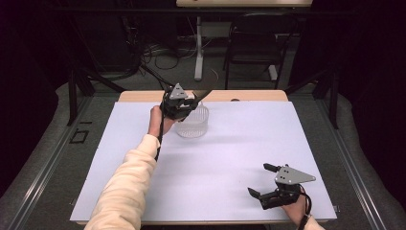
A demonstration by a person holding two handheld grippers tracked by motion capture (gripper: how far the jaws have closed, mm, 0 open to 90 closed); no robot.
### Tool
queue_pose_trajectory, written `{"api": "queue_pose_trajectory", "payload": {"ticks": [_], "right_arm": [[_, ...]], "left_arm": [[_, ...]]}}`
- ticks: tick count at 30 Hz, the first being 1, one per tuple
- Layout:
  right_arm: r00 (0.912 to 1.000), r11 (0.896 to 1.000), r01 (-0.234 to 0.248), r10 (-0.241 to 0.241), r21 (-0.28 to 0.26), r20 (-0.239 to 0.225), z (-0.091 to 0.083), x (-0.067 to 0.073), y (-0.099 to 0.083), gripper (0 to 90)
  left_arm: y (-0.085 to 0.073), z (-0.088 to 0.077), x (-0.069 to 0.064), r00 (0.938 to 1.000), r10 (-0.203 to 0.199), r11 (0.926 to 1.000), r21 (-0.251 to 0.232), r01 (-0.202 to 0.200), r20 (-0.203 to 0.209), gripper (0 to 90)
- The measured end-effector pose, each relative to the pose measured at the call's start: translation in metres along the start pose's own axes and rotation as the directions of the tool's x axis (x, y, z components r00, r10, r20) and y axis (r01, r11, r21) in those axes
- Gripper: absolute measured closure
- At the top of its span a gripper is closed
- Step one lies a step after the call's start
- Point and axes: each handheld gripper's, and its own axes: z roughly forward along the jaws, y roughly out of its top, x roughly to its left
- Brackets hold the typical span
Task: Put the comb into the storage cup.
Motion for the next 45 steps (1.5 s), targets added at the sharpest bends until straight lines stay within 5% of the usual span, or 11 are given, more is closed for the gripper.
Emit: {"api": "queue_pose_trajectory", "payload": {"ticks": [45], "right_arm": [[1.0,1.0,-0.003,0.003,-0.003,-0.002,0.0,0.0,0.0,0.0]], "left_arm": [[-0.005,0.014,-0.005,0.9985,0.022,0.9984,0.051,-0.025,0.049,71.9]]}}
